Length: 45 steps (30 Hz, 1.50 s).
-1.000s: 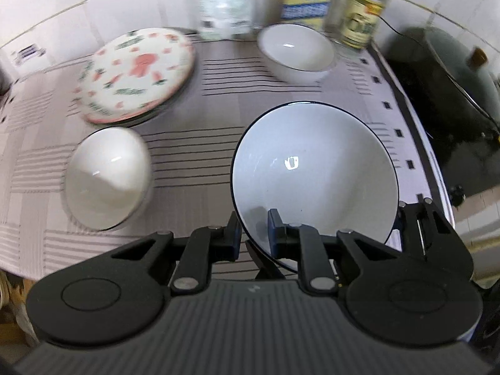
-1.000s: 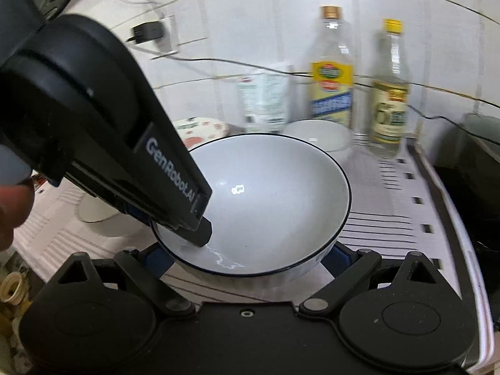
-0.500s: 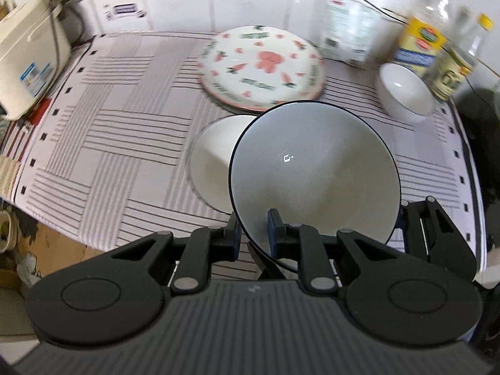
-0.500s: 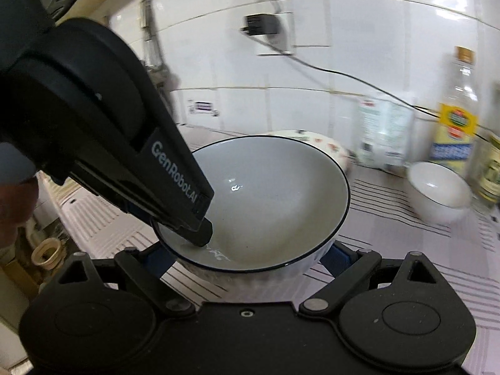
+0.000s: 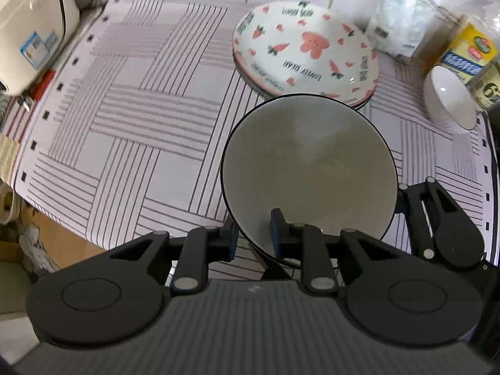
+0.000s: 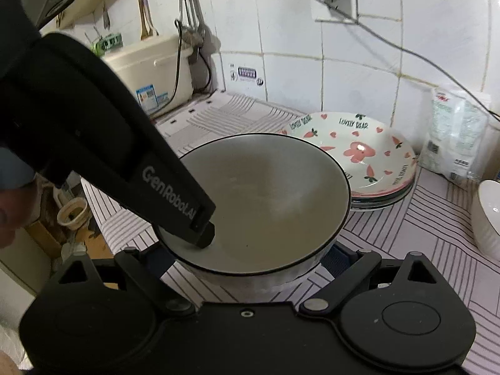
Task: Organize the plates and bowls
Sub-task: 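Carry the second bowl over the first bowl, lower it in, open left gripper, then move the left gripper to the white bowl by the bottles and grasp its rim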
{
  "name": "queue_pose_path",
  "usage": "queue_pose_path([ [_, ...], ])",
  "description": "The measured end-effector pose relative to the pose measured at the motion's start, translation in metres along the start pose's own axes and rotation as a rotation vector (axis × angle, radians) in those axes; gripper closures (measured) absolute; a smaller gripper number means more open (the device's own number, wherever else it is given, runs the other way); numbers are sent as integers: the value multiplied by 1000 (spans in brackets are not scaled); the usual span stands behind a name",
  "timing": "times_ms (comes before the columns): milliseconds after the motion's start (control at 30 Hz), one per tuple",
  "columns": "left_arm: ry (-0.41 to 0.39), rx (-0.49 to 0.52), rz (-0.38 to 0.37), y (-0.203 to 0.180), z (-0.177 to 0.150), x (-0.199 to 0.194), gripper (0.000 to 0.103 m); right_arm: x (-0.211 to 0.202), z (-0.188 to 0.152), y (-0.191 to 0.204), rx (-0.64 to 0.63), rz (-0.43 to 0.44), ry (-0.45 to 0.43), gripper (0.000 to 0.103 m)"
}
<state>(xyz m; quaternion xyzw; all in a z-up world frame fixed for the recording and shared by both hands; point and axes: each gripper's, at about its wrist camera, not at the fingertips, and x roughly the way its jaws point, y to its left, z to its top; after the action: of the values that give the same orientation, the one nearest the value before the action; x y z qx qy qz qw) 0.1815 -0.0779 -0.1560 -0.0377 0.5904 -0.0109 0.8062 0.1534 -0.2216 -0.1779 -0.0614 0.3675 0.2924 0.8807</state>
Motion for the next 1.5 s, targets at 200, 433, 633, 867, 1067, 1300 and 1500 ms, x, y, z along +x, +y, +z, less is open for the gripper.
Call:
queue_pose_path([
  [200, 61, -14, 7, 5, 10, 16, 81, 13, 5, -2, -8, 3, 56, 5],
  [433, 82, -24, 15, 8, 16, 28, 81, 25, 13, 8, -82, -64, 129, 6],
  [633, 104, -47, -16, 14, 20, 31, 81, 31, 26, 15, -118, -115, 217, 6],
  [867, 94, -30, -18, 10, 17, 33, 80, 27, 26, 9, -144, -119, 258, 5],
  [1067, 75, -29, -12, 8, 15, 33, 80, 22, 15, 4, -201, -122, 218, 3],
  [1300, -13, -40, -7, 5, 9, 5, 67, -6, -5, -11, -153, -114, 124, 3],
  [1500, -81, 14, -49, -14, 4, -27, 66, -55, -27, -39, -36, -138, -10, 3],
])
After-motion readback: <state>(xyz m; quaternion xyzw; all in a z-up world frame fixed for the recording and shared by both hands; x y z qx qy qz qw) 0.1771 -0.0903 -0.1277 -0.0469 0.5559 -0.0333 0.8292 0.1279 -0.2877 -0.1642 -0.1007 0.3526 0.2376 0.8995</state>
